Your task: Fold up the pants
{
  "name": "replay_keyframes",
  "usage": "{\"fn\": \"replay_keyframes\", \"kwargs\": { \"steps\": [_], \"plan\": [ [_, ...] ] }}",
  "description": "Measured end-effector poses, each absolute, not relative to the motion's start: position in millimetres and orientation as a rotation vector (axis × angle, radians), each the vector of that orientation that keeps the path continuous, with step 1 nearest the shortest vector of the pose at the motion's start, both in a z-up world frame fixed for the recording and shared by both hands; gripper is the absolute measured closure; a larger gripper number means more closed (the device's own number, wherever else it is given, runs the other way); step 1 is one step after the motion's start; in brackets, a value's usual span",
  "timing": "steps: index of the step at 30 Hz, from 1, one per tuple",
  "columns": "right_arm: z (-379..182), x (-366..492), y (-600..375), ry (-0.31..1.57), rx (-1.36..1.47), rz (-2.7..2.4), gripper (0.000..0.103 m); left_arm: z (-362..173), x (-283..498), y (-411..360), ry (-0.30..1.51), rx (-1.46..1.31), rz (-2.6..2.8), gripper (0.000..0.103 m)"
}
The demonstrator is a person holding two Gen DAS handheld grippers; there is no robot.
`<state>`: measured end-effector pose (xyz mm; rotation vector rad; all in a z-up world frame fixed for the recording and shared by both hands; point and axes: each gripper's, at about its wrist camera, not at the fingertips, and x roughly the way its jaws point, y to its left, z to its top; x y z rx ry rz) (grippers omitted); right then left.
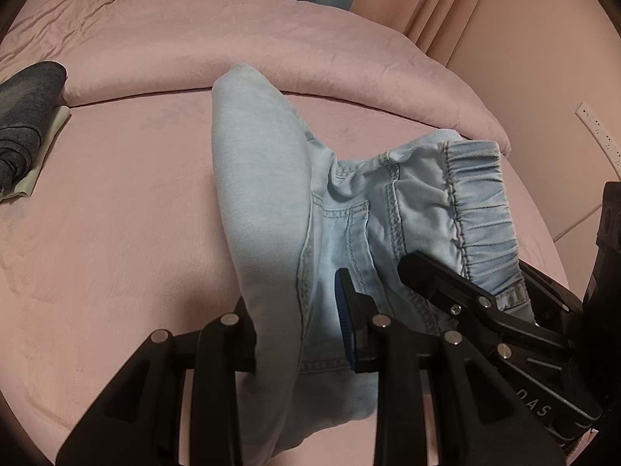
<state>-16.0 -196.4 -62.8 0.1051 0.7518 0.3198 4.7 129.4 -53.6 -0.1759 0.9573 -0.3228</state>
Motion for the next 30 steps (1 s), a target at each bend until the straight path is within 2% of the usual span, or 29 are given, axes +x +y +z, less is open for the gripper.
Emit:
{"fn": "replay_keyframes", "kwargs": {
  "steps": [30],
  "plan": [
    [-91.6, 17.6, -182.7, 0.842, 0.109, 0.311, 0.061, -63.4, 41.1, 112.8, 1.047, -0.171, -0.307, 0.075]
  ]
}}
